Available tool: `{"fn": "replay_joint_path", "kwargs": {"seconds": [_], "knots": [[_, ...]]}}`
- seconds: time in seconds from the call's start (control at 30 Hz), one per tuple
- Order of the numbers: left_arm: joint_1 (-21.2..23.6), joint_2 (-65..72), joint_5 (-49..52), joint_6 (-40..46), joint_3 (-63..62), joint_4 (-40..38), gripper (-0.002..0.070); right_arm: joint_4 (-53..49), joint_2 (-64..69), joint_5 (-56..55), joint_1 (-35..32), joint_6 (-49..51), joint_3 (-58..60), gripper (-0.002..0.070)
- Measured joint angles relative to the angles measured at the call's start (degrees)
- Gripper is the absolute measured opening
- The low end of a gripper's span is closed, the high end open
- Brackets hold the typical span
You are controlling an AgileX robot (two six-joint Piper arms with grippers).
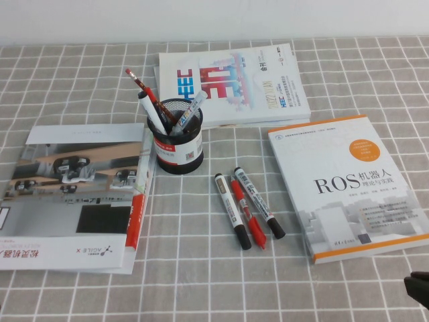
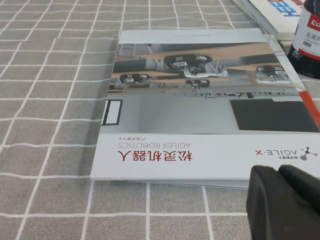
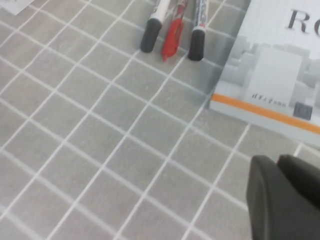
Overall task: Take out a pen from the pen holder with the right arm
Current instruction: 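Take a marker out of the pen holder and lay it on the table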
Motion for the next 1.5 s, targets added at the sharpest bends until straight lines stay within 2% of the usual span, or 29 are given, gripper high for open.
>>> {"fn": "replay_joint_path", "kwargs": {"seconds": [0.2,0.23,0.4,0.57,0.9,1.33,1.5], "knots": [[0.0,0.0,0.0,0.0,0.0,0.0,-0.0004,-0.8,-4.1,-11.6,-7.4,0.3,7.2,-0.0012],[0.0,0.0,0.0,0.0,0.0,0.0,-0.0004,-0.8,-6.1,-16.3,-12.8,0.3,9.9,-0.0012],[0.0,0.0,0.0,0.0,0.0,0.0,-0.0004,-0.8,-13.6,-25.4,-26.5,0.4,16.9,-0.0013],[0.0,0.0,0.0,0.0,0.0,0.0,-0.0004,1.0,-22.3,-27.9,-33.7,0.4,23.2,-0.0012],[0.0,0.0,0.0,0.0,0.0,0.0,-0.0004,1.7,-35.6,-25.7,-34.6,0.4,24.9,-0.0012],[0.0,0.0,0.0,0.0,0.0,0.0,-0.0004,2.3,-36.4,-20.8,-34.6,0.4,24.9,-0.0012],[0.0,0.0,0.0,0.0,0.0,0.0,-0.0004,9.1,-36.4,-17.1,-34.6,-7.3,24.9,-0.0013]]}}
